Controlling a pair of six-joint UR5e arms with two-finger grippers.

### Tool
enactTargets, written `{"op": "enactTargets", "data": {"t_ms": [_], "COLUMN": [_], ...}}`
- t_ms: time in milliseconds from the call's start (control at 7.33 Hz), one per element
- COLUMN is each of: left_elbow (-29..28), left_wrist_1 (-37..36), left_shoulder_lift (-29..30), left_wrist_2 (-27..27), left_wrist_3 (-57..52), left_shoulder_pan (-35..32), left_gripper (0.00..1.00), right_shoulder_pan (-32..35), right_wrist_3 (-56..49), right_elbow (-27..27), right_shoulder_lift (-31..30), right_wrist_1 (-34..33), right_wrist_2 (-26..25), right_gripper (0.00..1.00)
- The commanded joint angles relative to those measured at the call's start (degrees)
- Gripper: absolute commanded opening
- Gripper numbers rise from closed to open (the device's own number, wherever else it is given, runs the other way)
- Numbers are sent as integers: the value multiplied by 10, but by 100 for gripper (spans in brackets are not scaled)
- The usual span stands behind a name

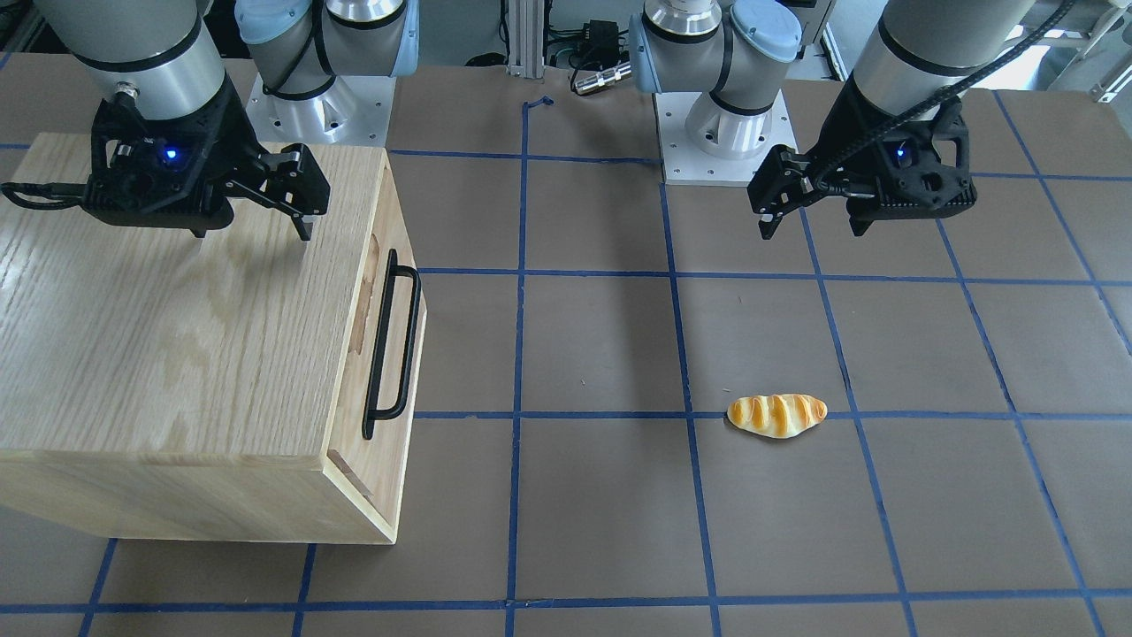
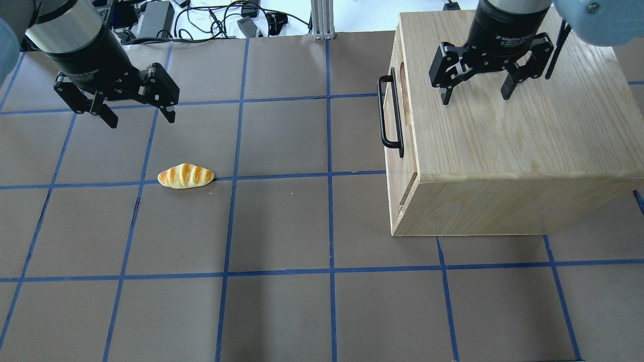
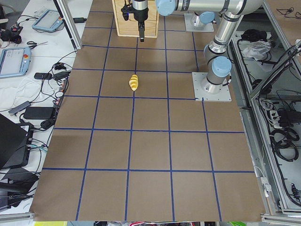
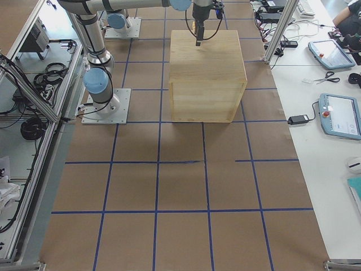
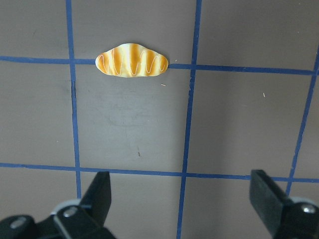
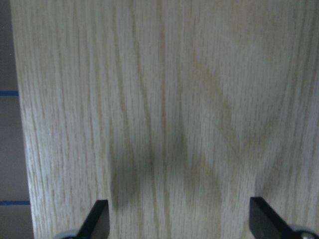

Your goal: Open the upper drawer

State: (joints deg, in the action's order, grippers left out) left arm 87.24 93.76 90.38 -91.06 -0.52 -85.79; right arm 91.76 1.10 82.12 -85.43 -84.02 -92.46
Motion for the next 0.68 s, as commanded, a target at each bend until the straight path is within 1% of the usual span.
{"op": "enactTargets", "data": {"t_ms": [0, 409, 545], "left_elbow": [-5, -5, -5], "left_wrist_1": [1, -9, -59], "left_shoulder_lift": [4, 23, 31], "left_wrist_2": [-4, 4, 15], "left_wrist_3": [0, 7, 6], "left_shoulder_pan": [0, -4, -7], "left_gripper": [100, 100, 100], "right_shoulder_pan": [0, 0, 0], "right_wrist_3": [0, 0, 0], "right_elbow": [0, 1, 0], "right_shoulder_lift": [0, 0, 0], "right_wrist_1": [0, 0, 0], "right_wrist_2": [0, 0, 0], "right_gripper": [100, 100, 100]}}
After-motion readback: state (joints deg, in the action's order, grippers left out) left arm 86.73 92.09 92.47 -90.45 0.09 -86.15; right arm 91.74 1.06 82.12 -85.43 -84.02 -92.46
